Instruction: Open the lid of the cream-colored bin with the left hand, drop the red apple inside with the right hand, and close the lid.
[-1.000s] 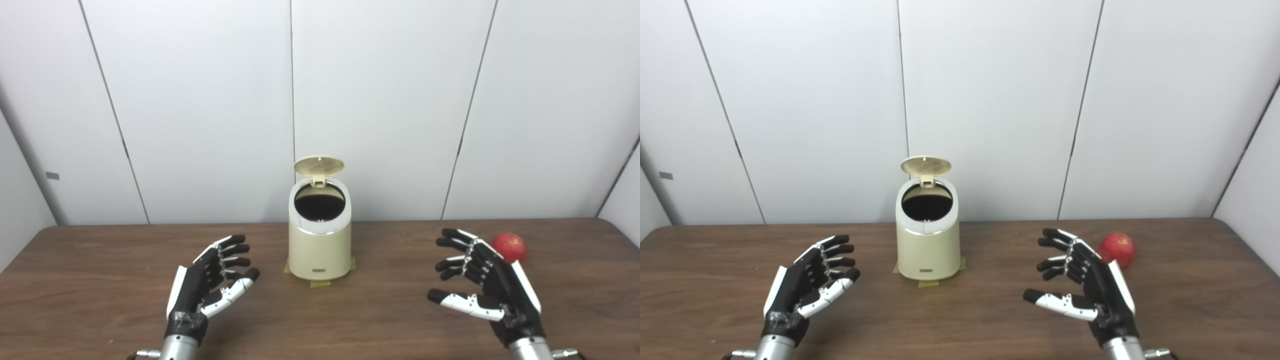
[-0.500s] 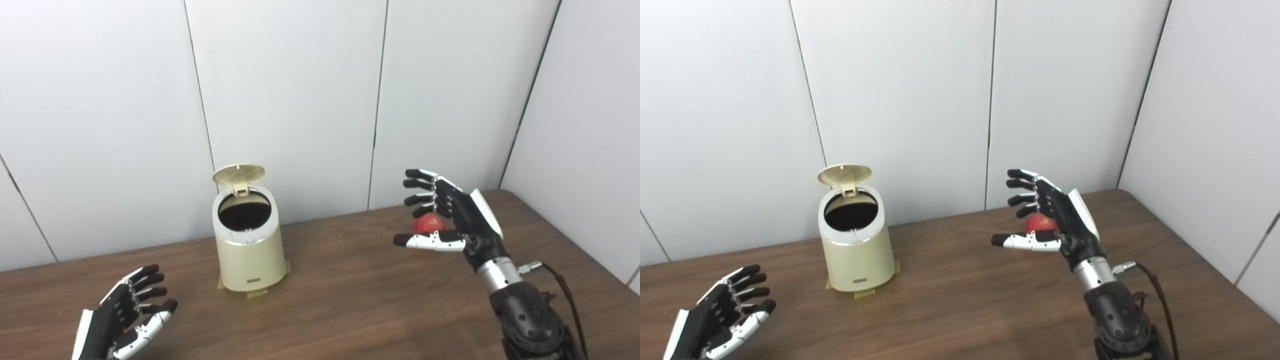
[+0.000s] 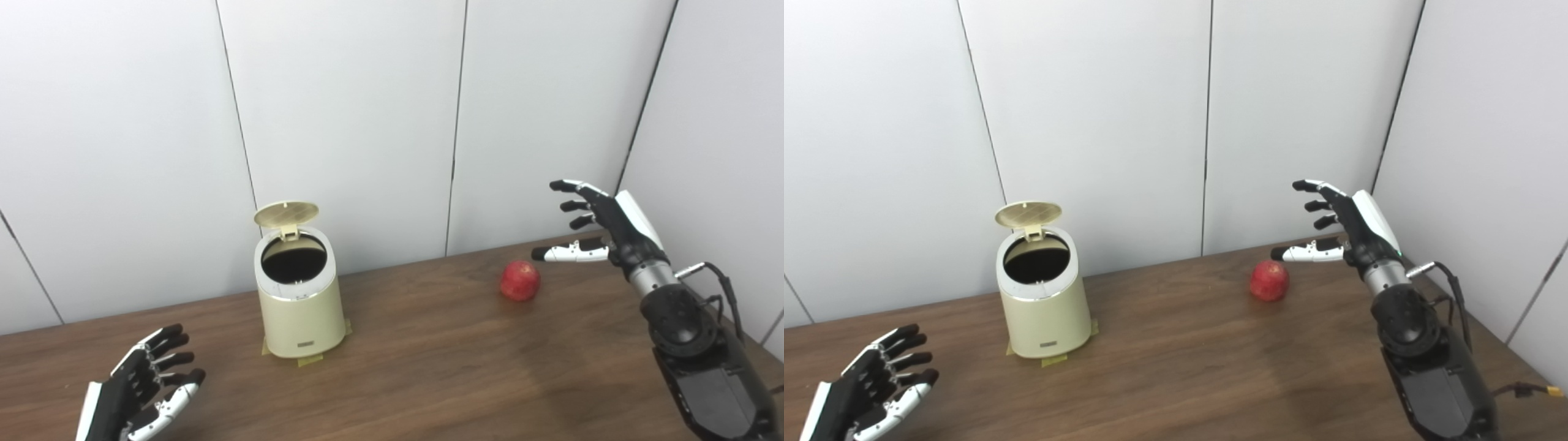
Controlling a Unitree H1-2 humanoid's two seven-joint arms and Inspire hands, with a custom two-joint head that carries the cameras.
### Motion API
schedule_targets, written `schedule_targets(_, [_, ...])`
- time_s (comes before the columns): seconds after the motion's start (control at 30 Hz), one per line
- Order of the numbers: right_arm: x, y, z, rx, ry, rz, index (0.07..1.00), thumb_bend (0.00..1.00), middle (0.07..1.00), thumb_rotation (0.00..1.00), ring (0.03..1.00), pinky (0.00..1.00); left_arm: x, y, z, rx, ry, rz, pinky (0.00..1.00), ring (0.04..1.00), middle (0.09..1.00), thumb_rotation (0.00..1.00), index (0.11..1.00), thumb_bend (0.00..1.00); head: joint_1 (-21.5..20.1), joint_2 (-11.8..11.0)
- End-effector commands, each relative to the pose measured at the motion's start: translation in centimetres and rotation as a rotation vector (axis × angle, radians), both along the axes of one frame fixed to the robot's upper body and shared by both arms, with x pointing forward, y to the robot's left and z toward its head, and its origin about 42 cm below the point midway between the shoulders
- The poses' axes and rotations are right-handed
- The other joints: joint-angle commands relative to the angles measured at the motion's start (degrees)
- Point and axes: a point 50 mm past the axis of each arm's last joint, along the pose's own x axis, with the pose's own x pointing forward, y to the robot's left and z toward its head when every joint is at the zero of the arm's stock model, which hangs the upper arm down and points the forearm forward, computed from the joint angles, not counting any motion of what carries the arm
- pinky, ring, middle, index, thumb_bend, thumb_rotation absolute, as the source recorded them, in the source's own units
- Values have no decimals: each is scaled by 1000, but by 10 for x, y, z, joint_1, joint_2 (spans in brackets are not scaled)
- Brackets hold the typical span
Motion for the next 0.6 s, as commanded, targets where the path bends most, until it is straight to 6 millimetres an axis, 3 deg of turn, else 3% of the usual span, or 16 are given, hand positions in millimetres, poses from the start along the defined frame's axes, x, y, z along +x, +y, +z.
schedule_targets(0.0, [12, -4, 35, -43, -69, 34, 867, 845, 913, 284, 846, 704, 8, 0, 19, 3, -65, 2, 572, 706, 782, 0, 789, 498, -1, 0])
schedule_targets(0.2, [32, -8, 17, -43, 92, 57, 908, 893, 922, 289, 887, 757, 8, -1, 20, 6, -66, -4, 576, 706, 782, 0, 788, 504, 1, 0])
schedule_targets(0.3, [42, -5, 2, 1, 148, 55, 909, 909, 925, 264, 871, 706, 7, 0, 20, 12, -72, -10, 558, 691, 776, 0, 787, 502, 2, 1])
schedule_targets(0.37, [47, 0, -7, 4, 179, 48, 911, 892, 929, 225, 894, 767, 7, 0, 21, 13, -72, -8, 549, 690, 777, 0, 789, 489, 3, 2])
schedule_targets(0.57, [61, 6, -23, -22, 254, 54, 924, 950, 937, 341, 913, 849, 6, 0, 21, -2, -63, -9, 555, 686, 767, 0, 780, 482, 3, 3])
